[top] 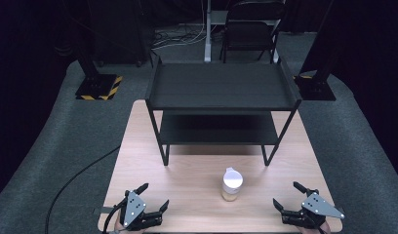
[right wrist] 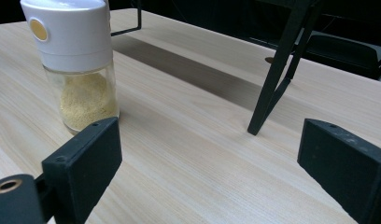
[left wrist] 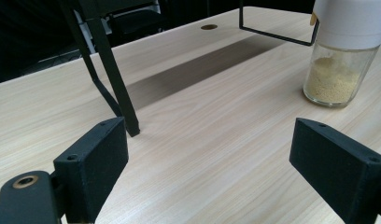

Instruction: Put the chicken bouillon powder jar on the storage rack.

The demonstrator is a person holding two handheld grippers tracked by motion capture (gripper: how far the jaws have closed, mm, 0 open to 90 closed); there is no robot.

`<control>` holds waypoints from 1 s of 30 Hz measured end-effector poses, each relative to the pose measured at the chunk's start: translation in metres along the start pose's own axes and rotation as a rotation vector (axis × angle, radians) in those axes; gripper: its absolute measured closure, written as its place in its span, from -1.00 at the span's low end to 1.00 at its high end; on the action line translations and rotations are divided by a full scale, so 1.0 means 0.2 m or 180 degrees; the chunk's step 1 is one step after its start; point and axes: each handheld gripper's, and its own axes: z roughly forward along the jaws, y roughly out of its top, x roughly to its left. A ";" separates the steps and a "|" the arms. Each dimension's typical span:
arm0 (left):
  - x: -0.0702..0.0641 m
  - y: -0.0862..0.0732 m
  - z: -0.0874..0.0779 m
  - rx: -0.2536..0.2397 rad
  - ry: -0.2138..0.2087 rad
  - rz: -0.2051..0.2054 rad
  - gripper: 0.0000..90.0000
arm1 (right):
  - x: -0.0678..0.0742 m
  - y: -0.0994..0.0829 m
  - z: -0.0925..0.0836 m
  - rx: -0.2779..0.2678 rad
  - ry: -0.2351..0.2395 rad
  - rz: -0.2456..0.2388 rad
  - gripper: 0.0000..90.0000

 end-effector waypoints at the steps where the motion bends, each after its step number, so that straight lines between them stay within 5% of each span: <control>1: 0.00 0.00 0.00 -0.0002 -0.0011 0.0006 -0.74 | 0.00 0.00 0.00 -0.0001 0.0002 -0.0002 -0.88; 17: -0.01 0.01 0.01 0.0073 -0.0013 0.0051 -0.74 | 0.00 0.00 0.00 -0.0012 0.0033 -0.0003 -0.90; 30: -0.02 0.01 0.00 0.0031 0.0022 0.0006 -0.74 | -0.01 0.02 0.11 -0.0134 0.0701 0.0048 -1.00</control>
